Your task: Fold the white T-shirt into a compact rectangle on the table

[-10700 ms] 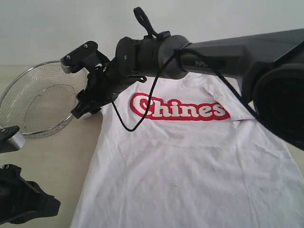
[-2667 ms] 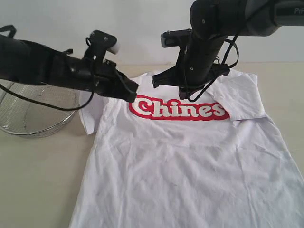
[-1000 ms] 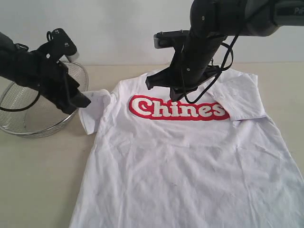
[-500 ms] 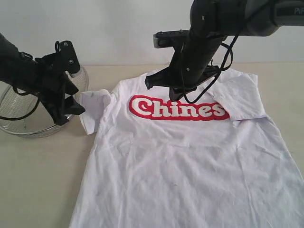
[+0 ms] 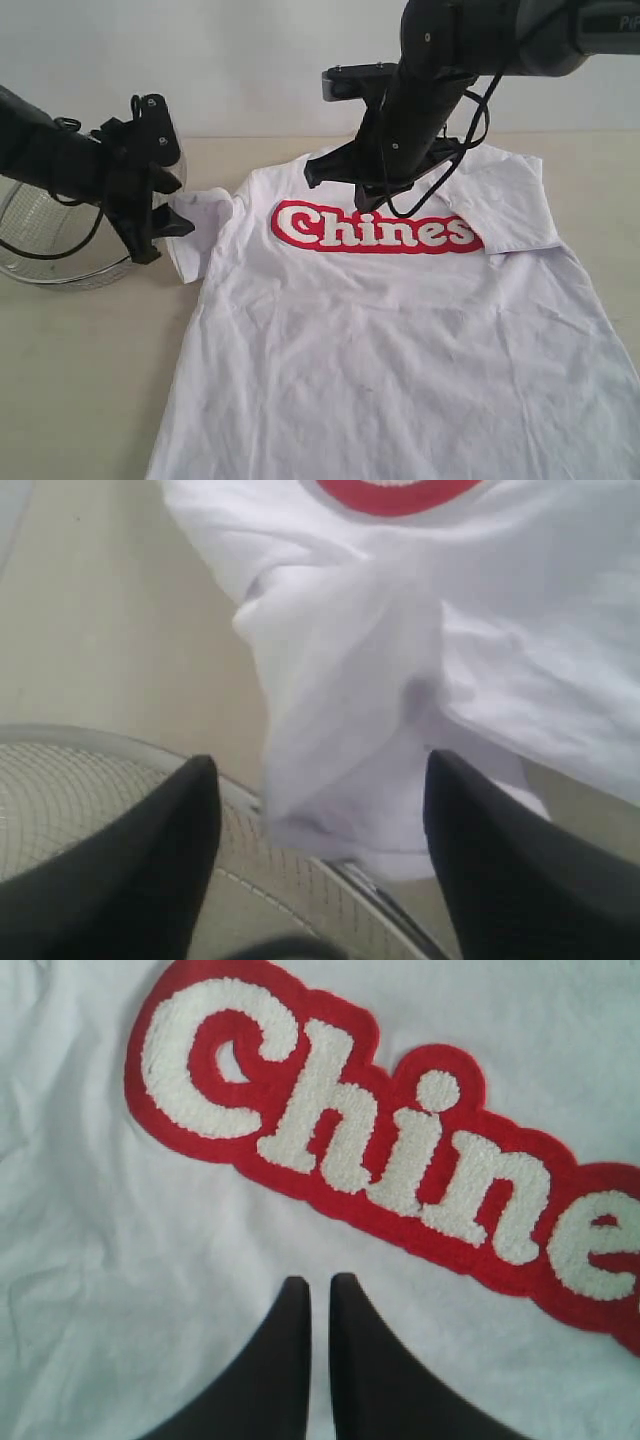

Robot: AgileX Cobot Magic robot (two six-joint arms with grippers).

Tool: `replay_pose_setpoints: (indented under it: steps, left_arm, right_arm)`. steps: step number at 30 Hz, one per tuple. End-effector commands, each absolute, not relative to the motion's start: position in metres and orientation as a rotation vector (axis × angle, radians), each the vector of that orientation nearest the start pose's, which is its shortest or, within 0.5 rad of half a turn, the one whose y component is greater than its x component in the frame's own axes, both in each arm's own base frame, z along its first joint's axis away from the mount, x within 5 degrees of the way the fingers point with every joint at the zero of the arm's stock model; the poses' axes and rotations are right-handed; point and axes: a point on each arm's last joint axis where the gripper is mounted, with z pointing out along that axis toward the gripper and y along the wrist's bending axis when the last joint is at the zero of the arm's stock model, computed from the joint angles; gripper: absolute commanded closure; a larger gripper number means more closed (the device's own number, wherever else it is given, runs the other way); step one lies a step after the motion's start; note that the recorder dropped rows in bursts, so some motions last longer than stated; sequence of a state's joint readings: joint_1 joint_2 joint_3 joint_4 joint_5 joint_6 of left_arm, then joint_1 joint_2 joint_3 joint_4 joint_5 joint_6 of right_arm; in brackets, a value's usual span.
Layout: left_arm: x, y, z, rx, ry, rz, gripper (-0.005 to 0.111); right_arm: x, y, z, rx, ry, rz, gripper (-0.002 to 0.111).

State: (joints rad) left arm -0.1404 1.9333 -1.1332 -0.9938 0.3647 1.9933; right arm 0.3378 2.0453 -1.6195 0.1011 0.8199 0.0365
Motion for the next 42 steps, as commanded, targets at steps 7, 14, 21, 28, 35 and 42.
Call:
replay_pose_setpoints:
  steps: [7, 14, 21, 28, 35, 42]
  left_arm:
    - [0.393, -0.087, 0.152, 1.312, 1.965, -0.048, 0.077]
    - [0.395, -0.088, 0.161, 1.285, 1.95, -0.058, 0.102]
    - [0.403, -0.091, 0.199, 1.106, 1.898, -0.094, 0.102]
    - [0.405, -0.117, 0.216, 1.09, 1.824, -0.179, 0.102]
    - [0.403, -0.145, 0.206, 1.141, 1.811, -0.229, 0.102]
    - [0.397, -0.174, 0.183, 1.224, 1.818, -0.284, 0.102]
  right_arm:
    - [0.417, 0.15, 0.214, -0.343, 2.707, 0.223, 0.107]
    - [0.417, 0.15, 0.215, -0.349, 2.704, 0.223, 0.107]
    - [0.417, 0.15, 0.214, -0.345, 2.712, 0.231, 0.107]
    - [0.41, 0.152, 0.209, -0.34, 2.777, 0.266, 0.107]
    - [0.391, 0.146, 0.167, -0.323, 2.835, 0.271, 0.107]
    - [0.38, 0.141, 0.145, -0.299, 2.86, 0.262, 0.107]
